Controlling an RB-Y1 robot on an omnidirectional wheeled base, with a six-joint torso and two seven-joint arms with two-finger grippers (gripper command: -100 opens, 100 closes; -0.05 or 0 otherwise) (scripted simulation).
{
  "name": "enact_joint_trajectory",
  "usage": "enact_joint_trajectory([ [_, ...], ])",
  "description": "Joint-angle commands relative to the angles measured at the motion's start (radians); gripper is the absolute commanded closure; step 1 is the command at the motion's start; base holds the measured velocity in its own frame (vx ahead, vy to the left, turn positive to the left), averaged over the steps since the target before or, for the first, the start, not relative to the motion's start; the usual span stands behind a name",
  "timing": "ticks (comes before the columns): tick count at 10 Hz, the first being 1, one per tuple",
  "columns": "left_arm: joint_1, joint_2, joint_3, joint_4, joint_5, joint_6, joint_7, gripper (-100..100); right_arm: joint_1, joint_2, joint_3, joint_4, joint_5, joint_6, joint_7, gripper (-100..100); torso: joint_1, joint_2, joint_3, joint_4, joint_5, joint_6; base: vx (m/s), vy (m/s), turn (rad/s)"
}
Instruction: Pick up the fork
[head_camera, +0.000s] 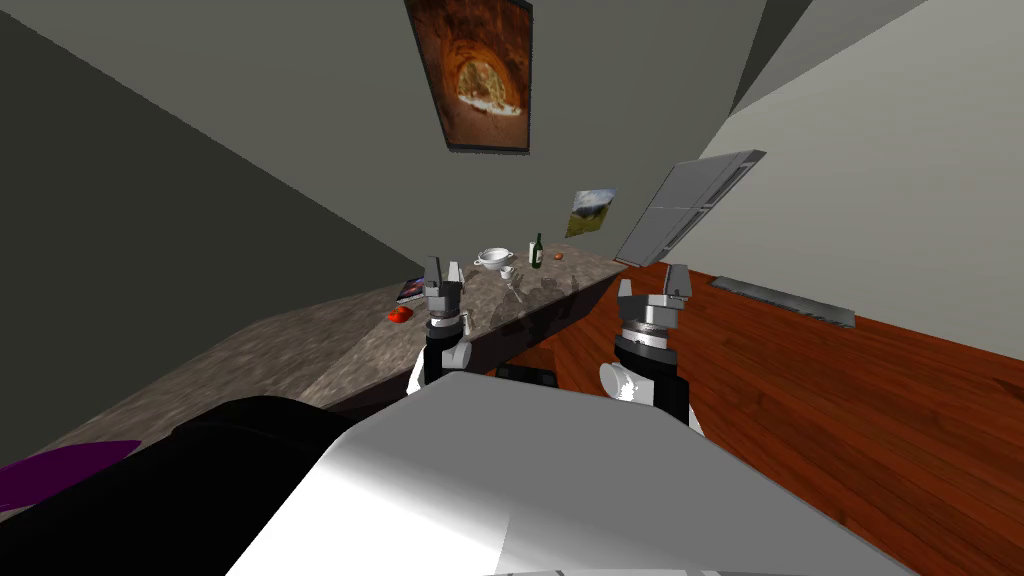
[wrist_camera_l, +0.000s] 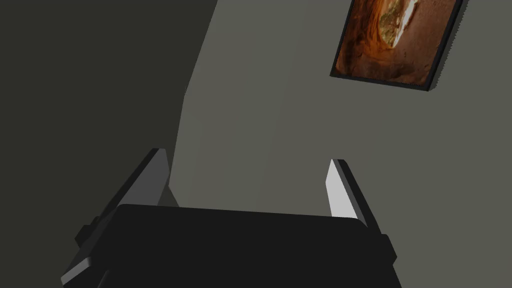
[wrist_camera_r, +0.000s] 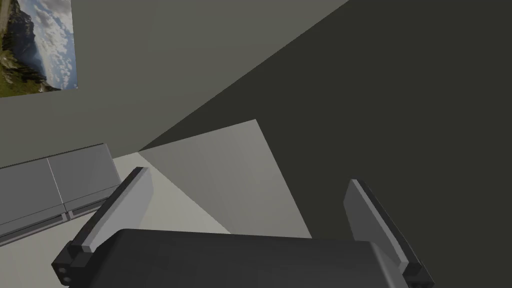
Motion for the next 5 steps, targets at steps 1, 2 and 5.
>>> enact_joint_trajectory([
  [1, 0.015, 0.038, 0.009, 0.011, 0.008, 0.004, -0.005, -100, 0.0, 0.0, 0.0, 0.0, 0.0, 0.0, 0.0, 0, 0.0, 0.0, 0.0, 0.0, 0.0, 0.0, -0.051, -0.033, -0.041],
  [2, 0.025, 0.058, 0.015, 0.017, 0.013, 0.006, -0.009, -100, 0.0, 0.0, 0.0, 0.0, 0.0, 0.0, 0.0, 0, -0.002, 0.003, 0.001, 0.0, 0.0, 0.0, -0.102, -0.042, -0.04],
  [5, 0.066, 0.127, 0.04, 0.044, 0.037, 0.011, -0.026, -100, 0.0, 0.0, 0.0, 0.0, 0.0, 0.0, 0.0, 0, -0.002, 0.006, 0.003, 0.001, 0.0, 0.0, -0.078, -0.03, -0.047],
])
